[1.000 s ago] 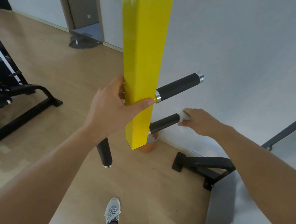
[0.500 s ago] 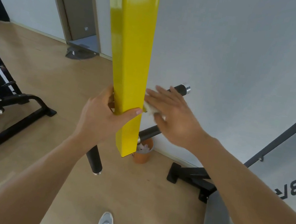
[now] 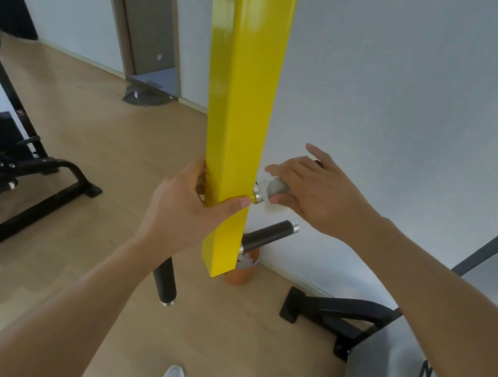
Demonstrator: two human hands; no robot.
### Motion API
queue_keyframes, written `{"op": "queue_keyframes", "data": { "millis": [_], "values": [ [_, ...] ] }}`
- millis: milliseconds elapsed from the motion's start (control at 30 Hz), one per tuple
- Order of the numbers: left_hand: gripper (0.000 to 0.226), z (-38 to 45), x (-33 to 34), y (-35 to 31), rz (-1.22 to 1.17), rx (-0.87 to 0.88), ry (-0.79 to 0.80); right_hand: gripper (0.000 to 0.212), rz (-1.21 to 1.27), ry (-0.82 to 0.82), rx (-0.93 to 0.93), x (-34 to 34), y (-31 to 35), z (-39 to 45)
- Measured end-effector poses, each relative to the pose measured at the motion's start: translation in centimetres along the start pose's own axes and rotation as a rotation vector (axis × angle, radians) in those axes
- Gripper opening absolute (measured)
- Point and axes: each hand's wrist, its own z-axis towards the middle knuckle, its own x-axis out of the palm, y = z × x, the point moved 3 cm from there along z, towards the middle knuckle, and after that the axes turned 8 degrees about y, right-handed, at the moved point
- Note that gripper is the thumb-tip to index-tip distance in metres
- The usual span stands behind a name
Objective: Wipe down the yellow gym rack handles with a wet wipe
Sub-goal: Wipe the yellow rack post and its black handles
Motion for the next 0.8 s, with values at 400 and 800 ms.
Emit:
{"op": "queue_keyframes", "data": {
  "millis": [400, 800],
  "values": [
    [0.083, -0.1, 0.0, 0.0, 0.026, -0.005, -0.028, 0.048, -0.205, -0.01, -0.131, 1.1, 1.5, 1.1],
    [0.084, 0.0, 0.2, 0.0, 0.08, -0.024, -0.042, 0.041, -0.152, -0.14, -0.225, 1.4, 1.2, 1.6]
  ]
}}
